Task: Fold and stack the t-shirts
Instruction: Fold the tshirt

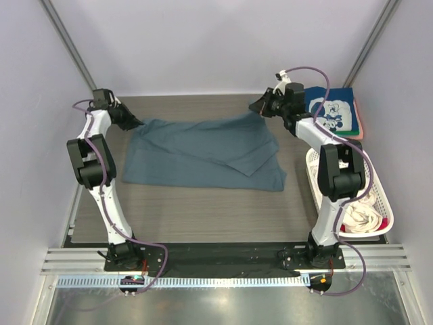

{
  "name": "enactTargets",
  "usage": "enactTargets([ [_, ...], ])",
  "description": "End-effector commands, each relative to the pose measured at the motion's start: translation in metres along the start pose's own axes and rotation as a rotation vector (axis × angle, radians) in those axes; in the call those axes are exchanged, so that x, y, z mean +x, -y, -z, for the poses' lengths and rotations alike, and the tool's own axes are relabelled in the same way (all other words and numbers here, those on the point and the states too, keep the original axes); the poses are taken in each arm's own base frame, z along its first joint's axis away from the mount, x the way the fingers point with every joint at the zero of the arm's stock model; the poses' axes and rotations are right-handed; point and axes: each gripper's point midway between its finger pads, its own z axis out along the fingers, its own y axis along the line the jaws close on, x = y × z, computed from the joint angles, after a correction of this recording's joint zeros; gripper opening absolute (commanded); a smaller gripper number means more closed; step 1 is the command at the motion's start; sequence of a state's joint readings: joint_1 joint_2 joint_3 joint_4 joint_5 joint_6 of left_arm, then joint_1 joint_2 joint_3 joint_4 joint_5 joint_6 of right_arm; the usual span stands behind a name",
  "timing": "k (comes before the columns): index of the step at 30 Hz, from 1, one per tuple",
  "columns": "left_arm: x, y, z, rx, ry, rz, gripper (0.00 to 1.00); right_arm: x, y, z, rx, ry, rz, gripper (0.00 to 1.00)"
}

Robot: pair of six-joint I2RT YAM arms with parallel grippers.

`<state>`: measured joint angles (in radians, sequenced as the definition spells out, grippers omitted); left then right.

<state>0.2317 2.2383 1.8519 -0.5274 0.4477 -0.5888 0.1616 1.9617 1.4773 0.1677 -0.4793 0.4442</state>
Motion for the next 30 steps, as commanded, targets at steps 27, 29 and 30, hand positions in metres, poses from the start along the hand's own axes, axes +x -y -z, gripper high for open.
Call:
enactTargets([
  [27,-0.006,-0.041,0.042,0.064,0.072,0.028,0.0,0.05,0.007,0.142,0.254,0.088,0.114,0.01],
  [29,-0.005,-0.043,0.044,0.055,0.079,0.025,0.0,0.052,0.006,0.147,0.263,0.097,0.096,0.01],
  [30,-0.004,-0.044,0.046,0.048,0.092,0.018,0.0,0.061,0.01,0.15,0.276,0.087,0.081,0.01],
])
